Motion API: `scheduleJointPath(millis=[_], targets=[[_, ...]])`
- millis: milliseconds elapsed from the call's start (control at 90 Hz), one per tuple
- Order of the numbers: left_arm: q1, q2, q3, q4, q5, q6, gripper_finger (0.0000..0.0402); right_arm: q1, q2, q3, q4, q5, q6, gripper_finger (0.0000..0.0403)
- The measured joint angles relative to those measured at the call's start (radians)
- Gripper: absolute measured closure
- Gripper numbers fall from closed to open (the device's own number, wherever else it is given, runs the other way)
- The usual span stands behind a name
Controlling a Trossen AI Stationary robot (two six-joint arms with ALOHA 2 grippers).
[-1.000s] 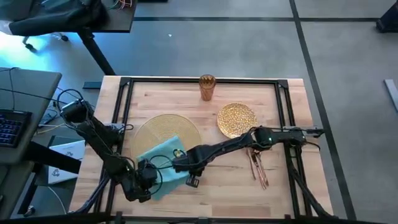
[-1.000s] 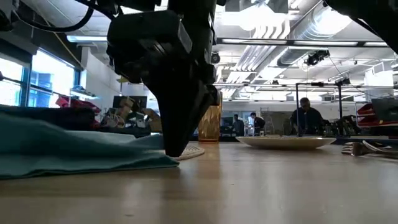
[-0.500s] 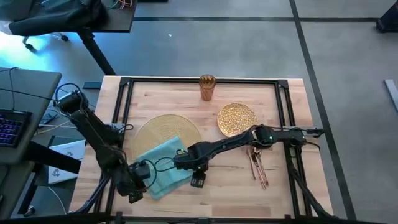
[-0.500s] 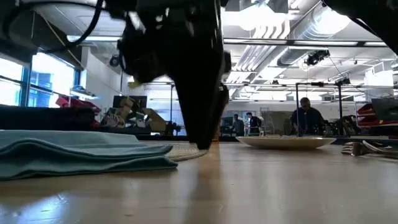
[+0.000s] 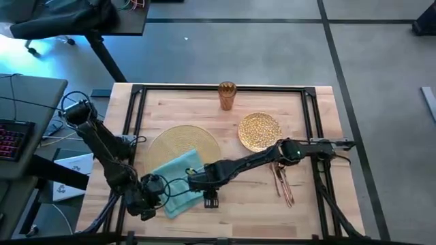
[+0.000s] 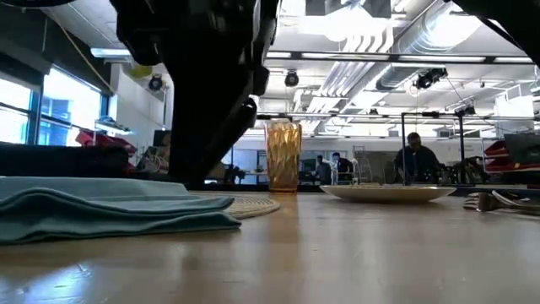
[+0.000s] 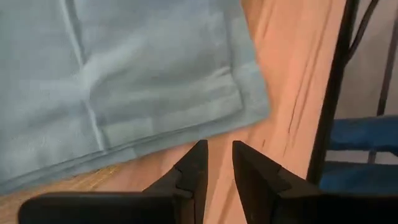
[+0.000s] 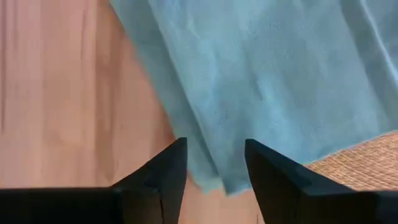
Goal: Set table place
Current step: Fold the blue table napkin
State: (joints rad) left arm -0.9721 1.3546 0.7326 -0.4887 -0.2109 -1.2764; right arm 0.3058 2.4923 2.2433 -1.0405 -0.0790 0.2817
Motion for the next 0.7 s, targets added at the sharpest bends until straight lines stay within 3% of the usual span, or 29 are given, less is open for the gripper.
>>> scheduleJointPath(millis=[122, 333, 556, 700], targets=[[-0.013, 0.001, 0.0, 0.021, 0.009, -0.02, 0.0344, 0.0, -0.003, 0.0, -0.107, -0.012, 0.138, 0.0275], [-0.056, 0.001, 0.0, 0.02, 0.011, -0.138, 0.0344, -0.038, -0.009, 0.0, -0.119, -0.054, 0.205, 0.0262], [-0.138, 0.001, 0.0, 0.023, 0.006, -0.304, 0.0344, -0.126, -0.037, 0.001, -0.138, -0.158, 0.135, 0.0216], [-0.196, 0.001, 0.0, 0.023, -0.049, -0.409, 0.0344, -0.158, -0.033, -0.001, -0.138, -0.241, 0.129, 0.0199]])
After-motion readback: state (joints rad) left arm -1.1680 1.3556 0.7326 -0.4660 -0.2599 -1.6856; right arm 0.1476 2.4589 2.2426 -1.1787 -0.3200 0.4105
